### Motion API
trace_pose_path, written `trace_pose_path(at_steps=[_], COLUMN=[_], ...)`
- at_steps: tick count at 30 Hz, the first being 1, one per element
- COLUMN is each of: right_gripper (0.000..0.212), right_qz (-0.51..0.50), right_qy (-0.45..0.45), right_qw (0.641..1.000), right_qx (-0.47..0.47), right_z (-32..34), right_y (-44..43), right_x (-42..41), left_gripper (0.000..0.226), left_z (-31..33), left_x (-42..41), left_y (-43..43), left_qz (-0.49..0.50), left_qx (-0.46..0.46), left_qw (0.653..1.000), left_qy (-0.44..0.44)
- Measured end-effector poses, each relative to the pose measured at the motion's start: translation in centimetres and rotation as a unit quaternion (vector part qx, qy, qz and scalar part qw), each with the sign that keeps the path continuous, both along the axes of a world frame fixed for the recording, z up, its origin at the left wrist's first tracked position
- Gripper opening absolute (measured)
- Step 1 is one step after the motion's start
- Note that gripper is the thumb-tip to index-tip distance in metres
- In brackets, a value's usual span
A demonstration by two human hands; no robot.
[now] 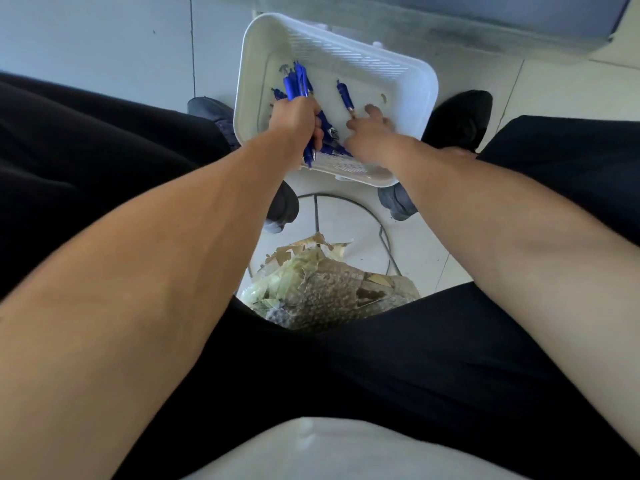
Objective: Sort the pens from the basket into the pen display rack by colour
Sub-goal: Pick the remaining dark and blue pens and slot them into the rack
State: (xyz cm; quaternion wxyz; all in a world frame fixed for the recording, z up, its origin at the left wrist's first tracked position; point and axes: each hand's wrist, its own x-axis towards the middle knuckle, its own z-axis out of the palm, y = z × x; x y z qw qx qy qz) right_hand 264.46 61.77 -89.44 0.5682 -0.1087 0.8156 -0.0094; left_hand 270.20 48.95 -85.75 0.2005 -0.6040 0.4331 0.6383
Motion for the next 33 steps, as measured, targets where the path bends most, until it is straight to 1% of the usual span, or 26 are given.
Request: trace_pose_path(at_steps=[2, 4, 6, 8, 10, 13, 14, 15, 17, 19, 21, 23, 24, 26, 28, 29, 31, 33], right_gripper=[0.064, 0.069, 0.07, 0.071, 0.066, 0.048, 0.044, 0.04, 0.03, 0.022, 0.029, 0.044, 0.047, 0.046, 0.043, 0.043, 0.04, 0.029], right_qz=[0.019, 0.028, 0.023, -0.012, -0.02, -0.012, -0.037, -0.085, -0.193, -0.296, -0.37, -0.44, -0.467, -0.496, -0.489, -0.479, -0.456, -0.443], right_qy=[-0.027, -0.036, -0.025, -0.001, 0.019, 0.044, 0.057, 0.062, 0.069, 0.042, -0.006, -0.039, -0.056, -0.104, -0.158, -0.179, -0.2, -0.205], right_qw=[0.999, 0.999, 0.999, 0.999, 0.999, 0.999, 0.998, 0.994, 0.973, 0.944, 0.913, 0.872, 0.851, 0.815, 0.797, 0.794, 0.801, 0.81], right_qx=[0.007, 0.013, 0.021, 0.031, 0.038, 0.014, -0.009, -0.038, -0.102, -0.137, -0.172, -0.212, -0.235, -0.28, -0.318, -0.329, -0.333, -0.327], right_z=[-0.3, -0.9, -1.1, -1.1, -0.8, -0.9, -0.9, -1.0, -0.5, 0.4, 1.4, 2.6, 3.3, 4.8, 6.1, 6.6, 7.1, 7.4], right_y=[0.1, 0.1, -0.1, -0.5, -0.9, -0.9, -0.8, -0.6, -0.1, 0.2, 0.2, 0.2, 0.3, 0.4, 0.5, 0.5, 0.6, 0.9], right_x=[0.9, 1.7, 2.2, 2.3, 2.0, 1.9, 1.9, 1.8, 1.6, 1.0, 0.4, 0.0, -0.2, -0.3, -0.1, 0.0, 0.1, 0.0], left_gripper=[0.018, 0.022, 0.023, 0.023, 0.025, 0.025, 0.023, 0.022, 0.019, 0.018, 0.017, 0.012, 0.014, 0.023, 0.027, 0.027, 0.023, 0.021], left_z=[0.1, 0.1, 0.2, 0.2, 0.2, 0.5, 0.7, 0.9, 1.3, 1.7, 2.1, 2.6, 2.9, 3.2, 3.6, 3.7, 3.9, 4.0], left_x=[-0.1, -0.1, 0.0, 0.0, 0.1, 0.1, 0.1, 0.1, 0.2, 0.4, 0.4, 0.5, 0.5, 0.6, 0.8, 0.9, 1.0, 1.0], left_y=[-0.1, -0.3, -0.5, -0.5, -0.4, -0.4, -0.4, -0.5, -0.5, -0.5, -0.4, 0.0, 0.1, 0.5, 0.8, 0.8, 1.0, 1.1], left_qz=[0.008, 0.014, 0.018, 0.019, 0.018, 0.018, 0.019, 0.019, 0.015, 0.01, -0.005, -0.026, -0.035, -0.057, -0.073, -0.074, -0.074, -0.083], left_qx=[0.004, 0.003, 0.003, 0.004, 0.004, 0.006, 0.007, 0.01, 0.014, 0.011, 0.0, -0.021, -0.033, -0.052, -0.067, -0.075, -0.09, -0.102], left_qw=[1.0, 1.0, 1.0, 1.0, 1.0, 1.0, 1.0, 1.0, 1.0, 1.0, 1.0, 0.999, 0.998, 0.996, 0.994, 0.993, 0.992, 0.99], left_qy=[-0.003, -0.004, -0.009, -0.008, -0.007, -0.005, -0.004, -0.002, 0.005, 0.013, 0.022, 0.032, 0.035, 0.039, 0.046, 0.049, 0.048, 0.041])
